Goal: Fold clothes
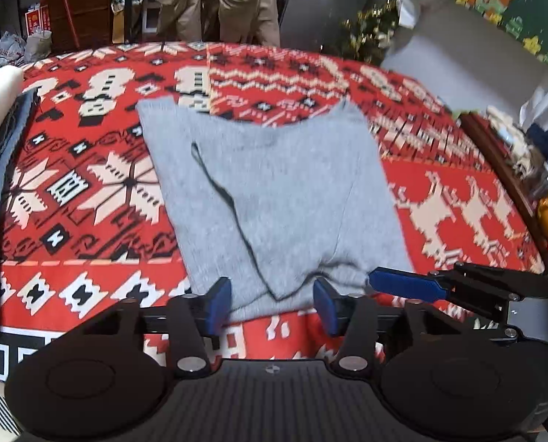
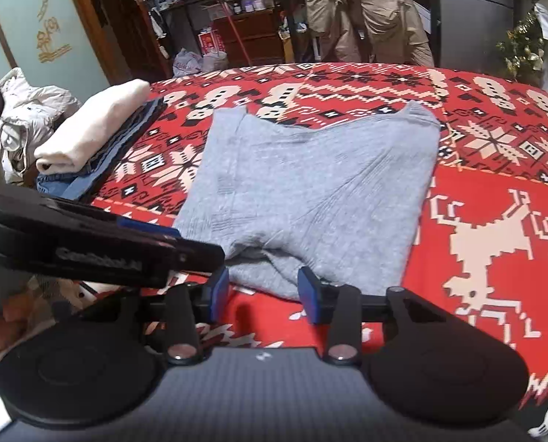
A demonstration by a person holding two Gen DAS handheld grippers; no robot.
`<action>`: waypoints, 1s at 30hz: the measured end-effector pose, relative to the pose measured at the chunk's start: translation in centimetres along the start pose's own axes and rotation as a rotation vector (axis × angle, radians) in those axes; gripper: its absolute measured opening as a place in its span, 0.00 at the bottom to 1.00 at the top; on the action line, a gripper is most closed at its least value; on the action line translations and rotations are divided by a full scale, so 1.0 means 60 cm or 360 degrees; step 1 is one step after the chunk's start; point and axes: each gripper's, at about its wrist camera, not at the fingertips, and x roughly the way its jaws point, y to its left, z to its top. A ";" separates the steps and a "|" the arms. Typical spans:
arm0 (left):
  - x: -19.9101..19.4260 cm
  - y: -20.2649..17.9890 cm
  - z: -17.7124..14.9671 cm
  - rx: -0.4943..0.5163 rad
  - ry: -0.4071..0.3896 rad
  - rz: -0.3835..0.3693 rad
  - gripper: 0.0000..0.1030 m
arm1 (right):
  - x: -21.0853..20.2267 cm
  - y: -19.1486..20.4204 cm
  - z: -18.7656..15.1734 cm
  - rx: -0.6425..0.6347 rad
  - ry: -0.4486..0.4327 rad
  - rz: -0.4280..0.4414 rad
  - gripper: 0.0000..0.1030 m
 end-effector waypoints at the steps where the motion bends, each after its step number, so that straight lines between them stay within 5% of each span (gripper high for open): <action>1: -0.002 -0.001 0.002 -0.0010 -0.0006 0.0009 0.54 | -0.005 -0.004 0.003 0.0010 -0.0010 -0.0007 0.63; 7: -0.019 -0.005 0.018 -0.0031 -0.0035 0.0064 0.60 | -0.033 -0.029 0.020 0.0060 -0.0073 -0.0025 0.87; 13: -0.025 -0.025 0.022 0.0075 -0.0081 0.0328 0.66 | -0.052 -0.050 0.036 0.0121 -0.0111 -0.0117 0.99; 19: -0.041 -0.027 0.039 0.0110 -0.0152 0.0374 0.64 | -0.068 -0.051 0.041 0.0177 -0.0227 -0.0480 0.99; 24: -0.061 -0.044 0.047 0.0222 -0.0200 0.0383 0.64 | -0.086 -0.064 0.058 0.0225 -0.0214 -0.0344 0.99; 30: -0.075 -0.058 0.046 0.0285 -0.0317 0.0477 0.66 | -0.097 -0.035 0.080 -0.0036 -0.0264 -0.0562 0.99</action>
